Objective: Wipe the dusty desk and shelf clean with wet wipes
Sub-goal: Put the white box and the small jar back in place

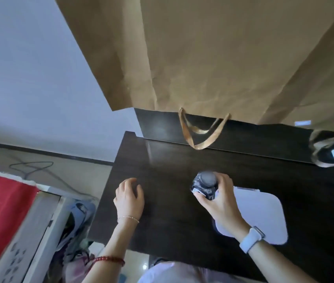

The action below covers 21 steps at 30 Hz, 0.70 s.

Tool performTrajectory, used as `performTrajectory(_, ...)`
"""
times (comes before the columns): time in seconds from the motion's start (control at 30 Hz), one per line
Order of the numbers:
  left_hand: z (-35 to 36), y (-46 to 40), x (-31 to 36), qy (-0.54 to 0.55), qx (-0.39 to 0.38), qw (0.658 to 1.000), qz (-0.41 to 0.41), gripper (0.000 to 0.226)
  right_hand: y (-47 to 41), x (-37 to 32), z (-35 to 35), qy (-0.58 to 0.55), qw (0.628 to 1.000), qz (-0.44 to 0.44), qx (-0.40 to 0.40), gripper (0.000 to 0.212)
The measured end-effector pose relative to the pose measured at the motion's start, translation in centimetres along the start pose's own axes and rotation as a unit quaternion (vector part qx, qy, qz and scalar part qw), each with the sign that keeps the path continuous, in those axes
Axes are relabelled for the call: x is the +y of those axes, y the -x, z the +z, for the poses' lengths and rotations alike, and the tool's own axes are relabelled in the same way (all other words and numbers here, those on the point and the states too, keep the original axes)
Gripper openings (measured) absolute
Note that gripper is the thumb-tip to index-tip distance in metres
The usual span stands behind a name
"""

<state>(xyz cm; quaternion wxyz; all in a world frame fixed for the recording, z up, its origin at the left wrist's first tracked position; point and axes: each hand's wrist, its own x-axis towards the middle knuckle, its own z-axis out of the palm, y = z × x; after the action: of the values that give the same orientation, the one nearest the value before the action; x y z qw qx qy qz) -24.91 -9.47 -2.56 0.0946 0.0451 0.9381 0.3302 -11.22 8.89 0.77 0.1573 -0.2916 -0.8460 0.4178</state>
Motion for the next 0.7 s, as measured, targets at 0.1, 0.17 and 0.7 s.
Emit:
performTrajectory(0.1,-2.8,-5.1,-3.5,-0.015,0.000,0.999,-0.048,0.031,-3.0,-2.9,6.2,0.010,0.998,-0.021,-0.067,0.047)
performTrajectory(0.17,-3.4,-8.2,-5.2,-0.021,-0.023,0.998,-0.058,0.037,-5.3,-4.2,10.0,0.024,0.994,-0.020,-0.100,0.049)
performTrajectory(0.7,-0.5,-12.6,-6.5,-0.078,-0.121,0.990,-0.003,0.048,-14.3,-6.9,19.5,0.080,0.991,0.022,-0.105,0.062)
